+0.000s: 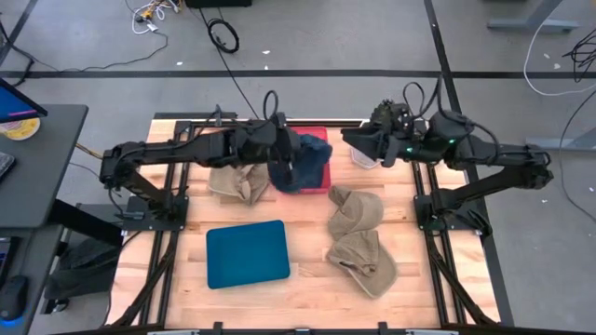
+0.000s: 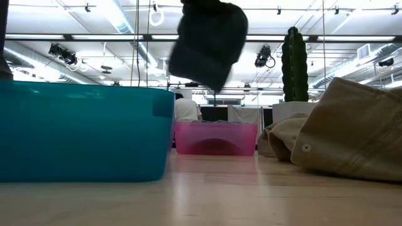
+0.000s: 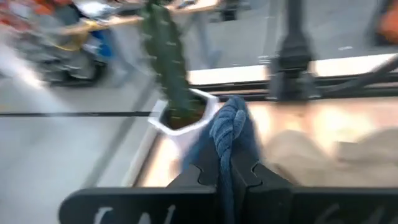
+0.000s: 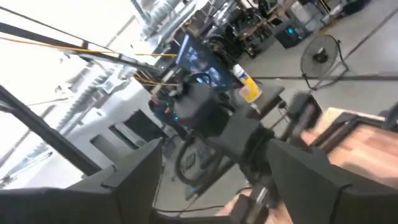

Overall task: Pick & Place hat
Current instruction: Put the blue cap into the pink bin

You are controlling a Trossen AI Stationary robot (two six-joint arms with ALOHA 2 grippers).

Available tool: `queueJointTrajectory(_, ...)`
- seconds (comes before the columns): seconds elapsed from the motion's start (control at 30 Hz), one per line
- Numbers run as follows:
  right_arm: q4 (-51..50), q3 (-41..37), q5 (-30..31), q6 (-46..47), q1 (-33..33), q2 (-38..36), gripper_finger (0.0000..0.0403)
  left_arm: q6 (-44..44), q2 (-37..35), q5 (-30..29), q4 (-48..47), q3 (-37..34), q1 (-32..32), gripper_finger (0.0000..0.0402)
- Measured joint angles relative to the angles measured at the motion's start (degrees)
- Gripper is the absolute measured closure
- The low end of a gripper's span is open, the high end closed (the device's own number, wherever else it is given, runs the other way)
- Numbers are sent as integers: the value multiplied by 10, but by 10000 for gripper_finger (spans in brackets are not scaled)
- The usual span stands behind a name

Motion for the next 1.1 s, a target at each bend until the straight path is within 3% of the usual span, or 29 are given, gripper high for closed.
queueJointTrajectory(0.1,-45,0,1,-15,0,-24,121,-27,0,80,-2,0,23,399)
queueJointTrajectory(0.2,-119,0,5,-19,0,-39,141,-46,0,123,2,1,47,399)
queueJointTrajectory(0.4,-234,0,35,-22,22,-50,219,-84,2,213,7,1,92,399)
queueJointTrajectory(0.77,-242,0,58,-44,51,-30,389,18,3,236,16,-4,118,399)
queueJointTrajectory(1.1,-296,0,90,-38,74,-29,400,-104,3,256,103,-84,128,399)
